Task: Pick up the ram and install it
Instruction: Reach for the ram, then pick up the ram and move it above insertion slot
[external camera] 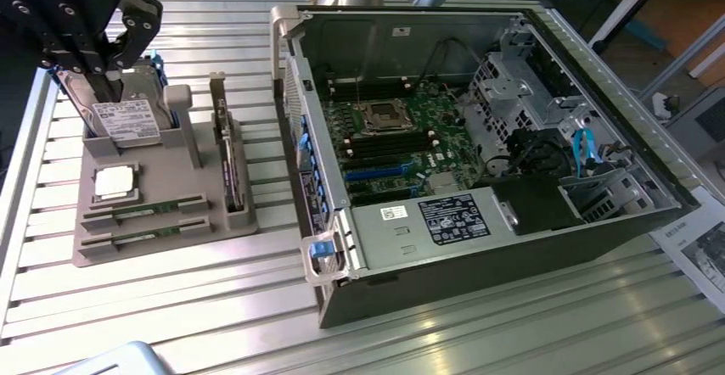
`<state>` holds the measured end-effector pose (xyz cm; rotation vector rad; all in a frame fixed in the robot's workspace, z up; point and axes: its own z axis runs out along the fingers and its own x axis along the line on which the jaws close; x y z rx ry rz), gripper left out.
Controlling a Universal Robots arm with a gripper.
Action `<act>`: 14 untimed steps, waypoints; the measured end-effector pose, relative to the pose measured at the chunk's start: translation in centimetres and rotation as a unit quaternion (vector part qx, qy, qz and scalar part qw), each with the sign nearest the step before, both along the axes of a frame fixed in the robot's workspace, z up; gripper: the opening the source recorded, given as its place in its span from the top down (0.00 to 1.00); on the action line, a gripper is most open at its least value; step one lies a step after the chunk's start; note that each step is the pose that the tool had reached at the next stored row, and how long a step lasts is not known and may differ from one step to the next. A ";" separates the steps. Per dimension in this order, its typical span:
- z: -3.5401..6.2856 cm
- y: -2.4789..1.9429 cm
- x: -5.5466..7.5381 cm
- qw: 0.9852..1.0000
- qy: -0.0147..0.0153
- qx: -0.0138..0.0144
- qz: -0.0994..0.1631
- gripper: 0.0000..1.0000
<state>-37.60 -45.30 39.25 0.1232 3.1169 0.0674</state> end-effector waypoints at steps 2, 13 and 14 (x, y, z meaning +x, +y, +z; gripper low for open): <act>0.00 -0.01 0.0 1.000 0.000 0.000 0.000 0.90; 0.00 -0.01 0.0 1.000 0.000 0.000 0.000 0.90; 0.00 -0.01 0.0 1.000 0.000 0.000 0.000 0.90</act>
